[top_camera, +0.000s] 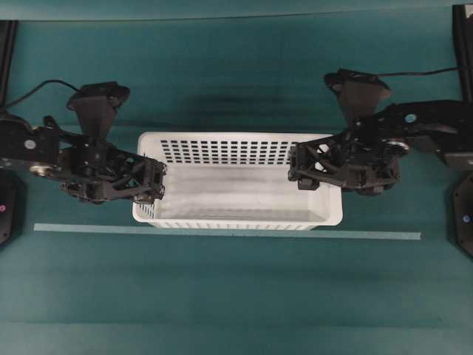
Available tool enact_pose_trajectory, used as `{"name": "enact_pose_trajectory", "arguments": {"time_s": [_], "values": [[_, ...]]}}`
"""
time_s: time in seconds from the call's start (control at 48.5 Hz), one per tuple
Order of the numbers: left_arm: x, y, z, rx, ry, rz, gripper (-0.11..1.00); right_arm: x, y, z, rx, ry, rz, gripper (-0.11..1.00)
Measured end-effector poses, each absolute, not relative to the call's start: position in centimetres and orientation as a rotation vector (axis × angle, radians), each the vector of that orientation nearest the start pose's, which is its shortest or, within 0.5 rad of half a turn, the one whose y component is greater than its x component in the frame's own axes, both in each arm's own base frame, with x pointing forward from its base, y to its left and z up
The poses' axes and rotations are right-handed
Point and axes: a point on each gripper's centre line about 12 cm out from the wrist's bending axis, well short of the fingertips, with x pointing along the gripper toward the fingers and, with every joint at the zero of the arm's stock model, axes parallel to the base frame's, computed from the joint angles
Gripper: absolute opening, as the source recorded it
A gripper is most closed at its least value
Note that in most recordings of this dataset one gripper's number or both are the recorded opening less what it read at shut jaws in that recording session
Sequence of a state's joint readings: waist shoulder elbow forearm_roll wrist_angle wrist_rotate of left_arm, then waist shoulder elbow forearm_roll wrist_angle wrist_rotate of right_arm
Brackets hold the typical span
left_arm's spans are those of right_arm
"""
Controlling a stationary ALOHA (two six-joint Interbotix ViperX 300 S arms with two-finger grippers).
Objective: Lift the white basket with both hands.
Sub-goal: 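Lower both grippers onto the basket's end rims and close on them, then lift the basket upward with both grippers holding its end rims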
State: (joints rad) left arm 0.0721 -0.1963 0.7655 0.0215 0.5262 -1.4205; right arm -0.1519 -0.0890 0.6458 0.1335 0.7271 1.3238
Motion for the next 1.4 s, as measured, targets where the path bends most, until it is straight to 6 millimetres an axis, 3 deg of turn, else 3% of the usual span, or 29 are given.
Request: {"name": "enact_pose_trajectory", "arguments": {"time_s": [0.165, 0.578, 0.743, 0.846, 0.949, 1.073, 1.403], "values": [[31.3, 2.4, 15.4, -1.282, 0.855, 0.826, 0.8, 32.1, -3.7, 14.7, 1.355, 1.043, -0.979, 0.9], [31.9, 2.7, 14.5, -1.291, 0.835, 0.82, 0.79, 32.9, -4.0, 14.1, 1.378, 0.986, -0.962, 0.89], [31.9, 2.7, 14.6, -1.293, 0.83, 0.815, 0.76, 33.0, -4.0, 14.1, 1.382, 0.983, -0.961, 0.78], [32.1, 2.7, 14.7, -1.294, 0.823, 0.808, 0.65, 33.0, -4.0, 14.0, 1.382, 0.983, -0.96, 0.58], [32.1, 2.7, 14.7, -1.294, 0.821, 0.806, 0.39, 32.9, -3.9, 13.9, 1.391, 0.986, -0.966, 0.38], [32.1, 2.9, 14.7, -1.296, 0.821, 0.812, 0.14, 32.8, -4.0, 13.9, 1.394, 0.988, -0.971, 0.33], [32.0, 2.8, 14.6, -1.296, 0.824, 0.813, 0.1, 32.6, -4.2, 13.8, 1.397, 0.989, -0.978, 0.27]]}}
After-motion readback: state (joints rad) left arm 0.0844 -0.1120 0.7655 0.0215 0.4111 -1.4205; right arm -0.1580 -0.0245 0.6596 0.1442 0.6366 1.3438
